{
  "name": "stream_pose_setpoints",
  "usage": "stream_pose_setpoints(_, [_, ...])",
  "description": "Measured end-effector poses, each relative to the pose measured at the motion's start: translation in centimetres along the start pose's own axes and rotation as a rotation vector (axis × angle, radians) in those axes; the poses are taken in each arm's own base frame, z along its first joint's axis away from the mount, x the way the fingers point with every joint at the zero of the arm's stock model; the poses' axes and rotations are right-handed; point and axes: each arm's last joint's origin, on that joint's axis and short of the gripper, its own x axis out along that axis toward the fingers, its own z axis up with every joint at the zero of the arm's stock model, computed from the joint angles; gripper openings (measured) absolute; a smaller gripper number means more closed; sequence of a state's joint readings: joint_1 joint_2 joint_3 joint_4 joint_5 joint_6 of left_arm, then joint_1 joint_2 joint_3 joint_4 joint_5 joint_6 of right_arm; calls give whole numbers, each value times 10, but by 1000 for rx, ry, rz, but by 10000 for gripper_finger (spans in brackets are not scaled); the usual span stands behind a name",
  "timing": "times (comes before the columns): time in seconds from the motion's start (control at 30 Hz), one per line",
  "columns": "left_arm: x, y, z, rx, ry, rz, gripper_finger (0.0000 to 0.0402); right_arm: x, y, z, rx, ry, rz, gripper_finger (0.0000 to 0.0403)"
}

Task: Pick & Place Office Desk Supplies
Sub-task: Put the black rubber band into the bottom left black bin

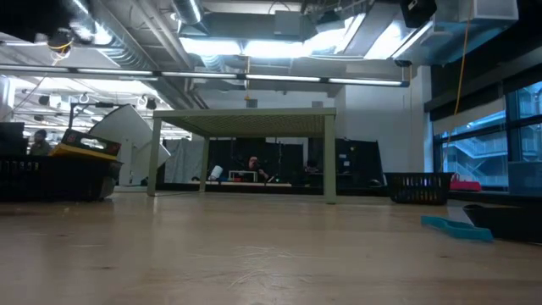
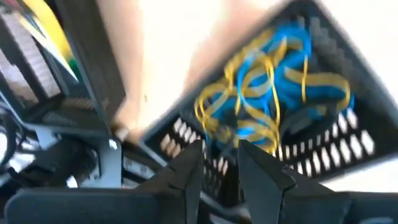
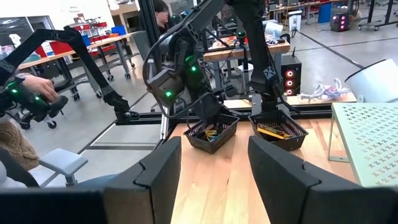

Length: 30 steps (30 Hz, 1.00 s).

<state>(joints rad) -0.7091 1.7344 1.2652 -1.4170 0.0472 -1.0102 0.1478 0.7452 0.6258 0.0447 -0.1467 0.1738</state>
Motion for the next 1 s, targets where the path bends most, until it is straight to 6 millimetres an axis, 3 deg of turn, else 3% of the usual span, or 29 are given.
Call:
stream_pose_setpoints(0.27, [-2, 10, 28, -82, -172, 16, 93, 0, 1, 4, -10, -36, 6, 191])
stream_pose_setpoints(0.47, [-5, 13, 49, -98, -407, 57, 90, 5, -1, 1, -4, -14, 1, 191])
stream_pose_setpoints(0.83, [-29, -12, 82, 79, -912, -2, 86, 31, -8, -12, 15, 40, -34, 191])
stream_pose_setpoints(1.0, [-40, -20, 89, 118, -1030, -60, 86, 49, -13, -35, 156, 204, -72, 191])
